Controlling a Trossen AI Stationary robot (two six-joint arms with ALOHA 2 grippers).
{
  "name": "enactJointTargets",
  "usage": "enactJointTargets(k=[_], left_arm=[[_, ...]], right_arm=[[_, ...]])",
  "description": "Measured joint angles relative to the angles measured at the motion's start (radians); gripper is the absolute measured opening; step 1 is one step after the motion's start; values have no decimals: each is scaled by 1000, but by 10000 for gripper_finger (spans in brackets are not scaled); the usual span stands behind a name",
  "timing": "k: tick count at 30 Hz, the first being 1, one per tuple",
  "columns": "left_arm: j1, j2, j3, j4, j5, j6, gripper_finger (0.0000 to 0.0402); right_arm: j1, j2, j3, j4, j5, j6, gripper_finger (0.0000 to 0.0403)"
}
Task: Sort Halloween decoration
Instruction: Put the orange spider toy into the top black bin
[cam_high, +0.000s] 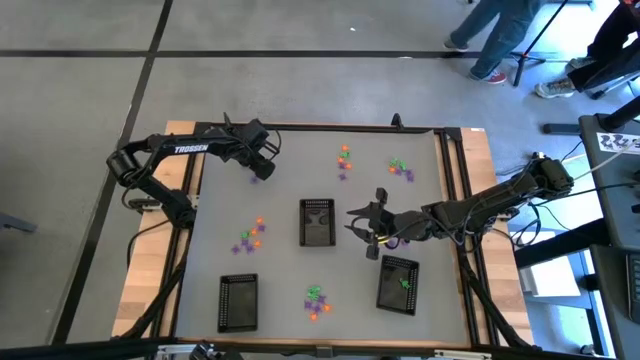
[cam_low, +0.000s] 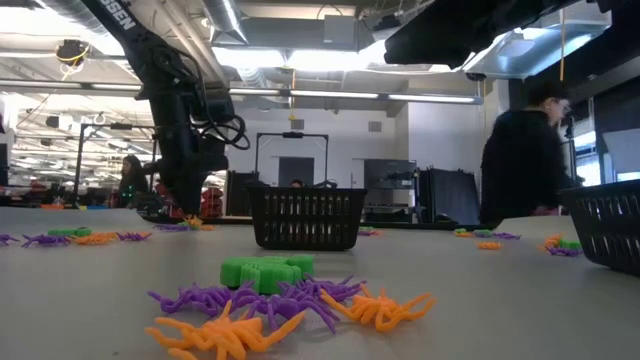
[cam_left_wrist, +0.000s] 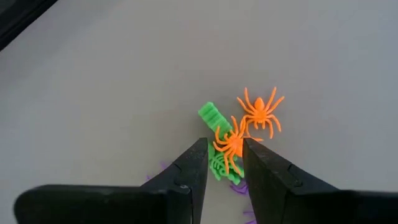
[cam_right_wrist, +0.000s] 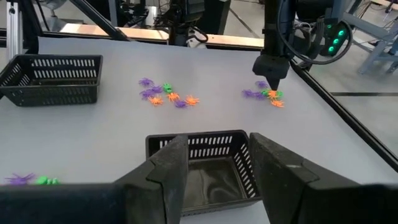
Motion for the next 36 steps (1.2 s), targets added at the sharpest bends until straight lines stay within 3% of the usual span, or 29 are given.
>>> enactJointTargets(k=[13,26,36], left_arm=[[0,1,0,-13,5,5,92],[-3,121,1,93,-3,8,92],[-3,99,0,82,-6,8,92]], right_arm=[[0,0,0,0,9,11,167],[0,0,1,50,9,12,167],[0,0,1,50,10,2,167]])
